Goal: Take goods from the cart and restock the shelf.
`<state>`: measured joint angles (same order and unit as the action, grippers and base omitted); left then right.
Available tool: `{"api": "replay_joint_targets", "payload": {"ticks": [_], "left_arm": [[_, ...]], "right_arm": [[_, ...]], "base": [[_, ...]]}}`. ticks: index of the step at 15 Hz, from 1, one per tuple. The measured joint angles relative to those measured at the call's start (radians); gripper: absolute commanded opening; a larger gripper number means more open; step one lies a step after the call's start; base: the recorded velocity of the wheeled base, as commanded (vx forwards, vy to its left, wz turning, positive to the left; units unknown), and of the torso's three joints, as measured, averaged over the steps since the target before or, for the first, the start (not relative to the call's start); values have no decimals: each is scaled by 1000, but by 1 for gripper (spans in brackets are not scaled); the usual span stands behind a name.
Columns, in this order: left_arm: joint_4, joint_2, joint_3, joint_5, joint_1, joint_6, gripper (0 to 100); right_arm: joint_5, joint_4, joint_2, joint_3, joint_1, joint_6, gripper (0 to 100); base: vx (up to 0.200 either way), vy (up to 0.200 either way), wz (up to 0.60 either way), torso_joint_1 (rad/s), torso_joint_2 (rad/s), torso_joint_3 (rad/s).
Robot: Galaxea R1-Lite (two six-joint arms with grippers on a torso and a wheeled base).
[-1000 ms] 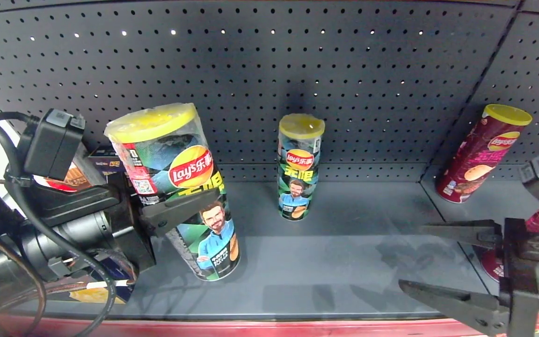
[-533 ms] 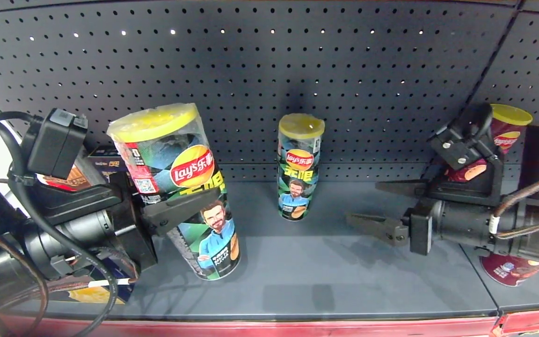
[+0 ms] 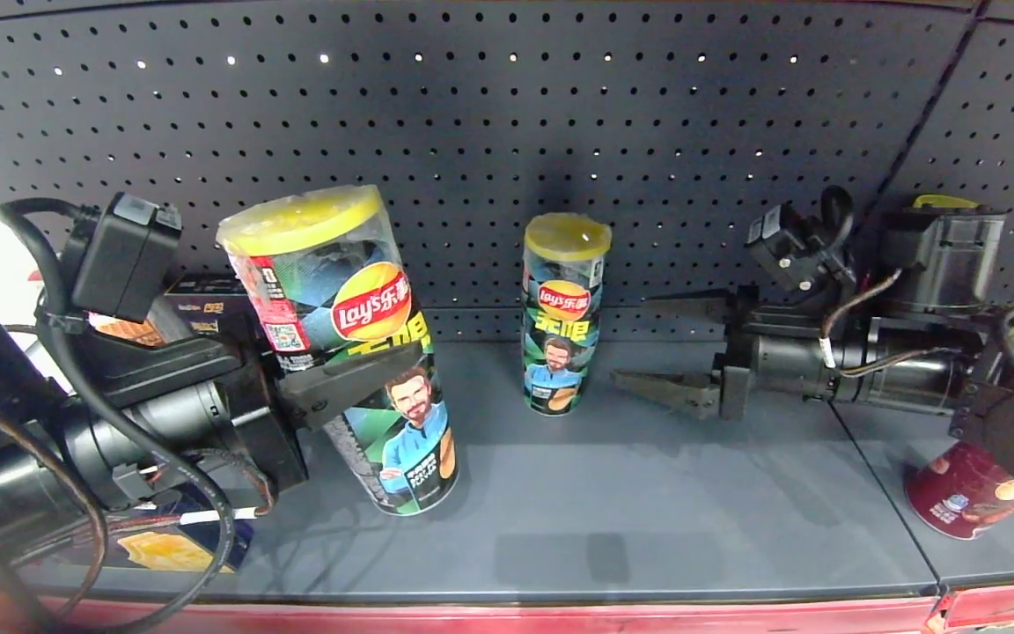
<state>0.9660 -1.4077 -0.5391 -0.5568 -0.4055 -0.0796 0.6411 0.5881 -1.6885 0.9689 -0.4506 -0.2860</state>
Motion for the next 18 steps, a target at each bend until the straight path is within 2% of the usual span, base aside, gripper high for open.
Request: {"api": "replay_joint_targets", "payload": {"ticks": [6, 14, 18], "left_arm": [[4, -5, -2, 0, 0, -15, 0], [5, -46, -48, 0, -3, -13, 0], [6, -80, -84, -1, -4, -12, 0]], "right_arm": [[98, 49, -160, 150, 10, -4, 100], [160, 78, -364, 351, 1, -3, 100], [175, 90, -427, 396, -4, -1, 100]], "base": [[0, 0, 0, 0, 0, 0], [0, 0, 0, 0, 0, 0], [0, 0, 0, 0, 0, 0]]}}
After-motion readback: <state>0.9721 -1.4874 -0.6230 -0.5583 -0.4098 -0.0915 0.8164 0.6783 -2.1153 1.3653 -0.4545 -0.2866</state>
